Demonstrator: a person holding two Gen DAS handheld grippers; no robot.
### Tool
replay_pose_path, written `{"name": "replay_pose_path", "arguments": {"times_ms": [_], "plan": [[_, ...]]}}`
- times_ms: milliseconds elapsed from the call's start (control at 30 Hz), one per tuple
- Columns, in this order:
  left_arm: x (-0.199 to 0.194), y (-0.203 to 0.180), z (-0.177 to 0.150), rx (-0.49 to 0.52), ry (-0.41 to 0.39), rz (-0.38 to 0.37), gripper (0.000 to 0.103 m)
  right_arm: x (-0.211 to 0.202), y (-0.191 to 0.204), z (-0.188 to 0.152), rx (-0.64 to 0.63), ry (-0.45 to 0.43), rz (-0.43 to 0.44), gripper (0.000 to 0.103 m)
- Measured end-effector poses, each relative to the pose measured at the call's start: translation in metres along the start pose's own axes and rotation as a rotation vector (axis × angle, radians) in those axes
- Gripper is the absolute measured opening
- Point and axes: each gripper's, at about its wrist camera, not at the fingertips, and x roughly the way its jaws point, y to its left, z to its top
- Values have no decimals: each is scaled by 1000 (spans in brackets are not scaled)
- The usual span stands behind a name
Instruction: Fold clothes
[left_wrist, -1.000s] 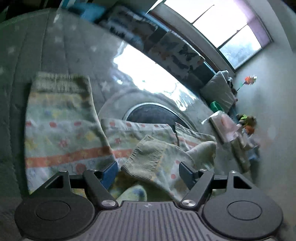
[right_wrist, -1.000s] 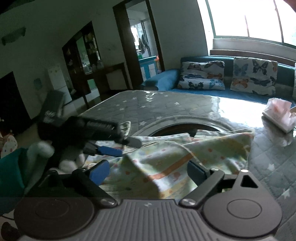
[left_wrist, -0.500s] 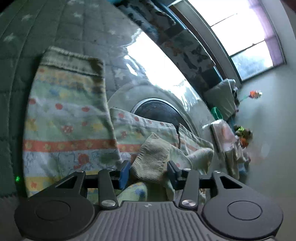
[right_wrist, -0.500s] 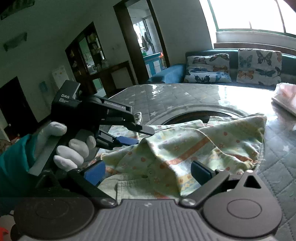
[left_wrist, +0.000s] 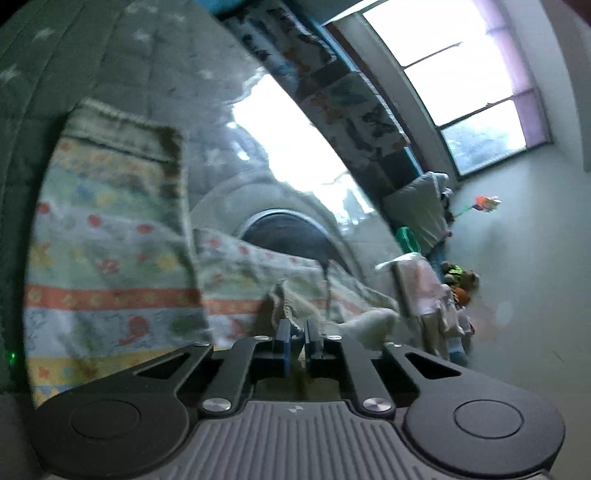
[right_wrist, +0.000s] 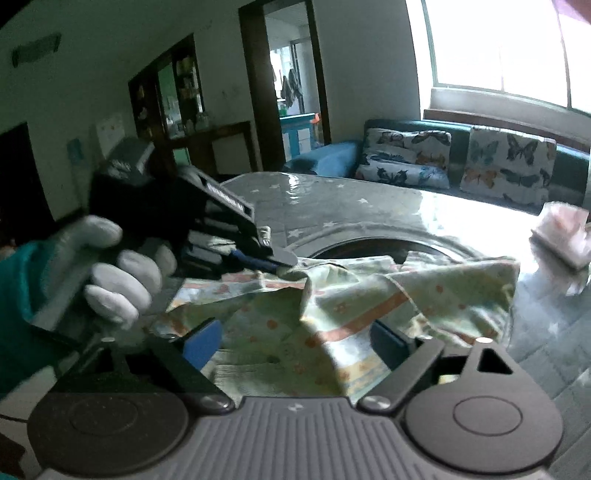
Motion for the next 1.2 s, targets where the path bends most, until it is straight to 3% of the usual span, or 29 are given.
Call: {"name": "replay_pose_path", "arguments": {"times_ms": [367,467,500,633,767,867,1000,1200], "plan": [[3,-38,0,79,54,-113,6,30,11,27,-139,-34,-119,59],[2,-49,-3,117,68,-128,6,43,16,30,-195,-21,-168,44],[2,-53,-5,132,74,-132,6,47,18,30,-212,-19,-188,34],[1,-63,-12,183,83,-153,7,51,12,30,-155,-21,-195,7],[-8,-60,-18,204,41,-166,25,33,-18,30,48,-50,-167,4],[-16,-58,-28,247,17,-162,52,13,-45,26,157,-68,-179,4],[-12,-58,-51,350,41,-128,56,-17,-75,18,253,-96,-223,4],[12,-78,-99,535,103,-66,55,-54,-111,3,299,-128,-317,4]]}}
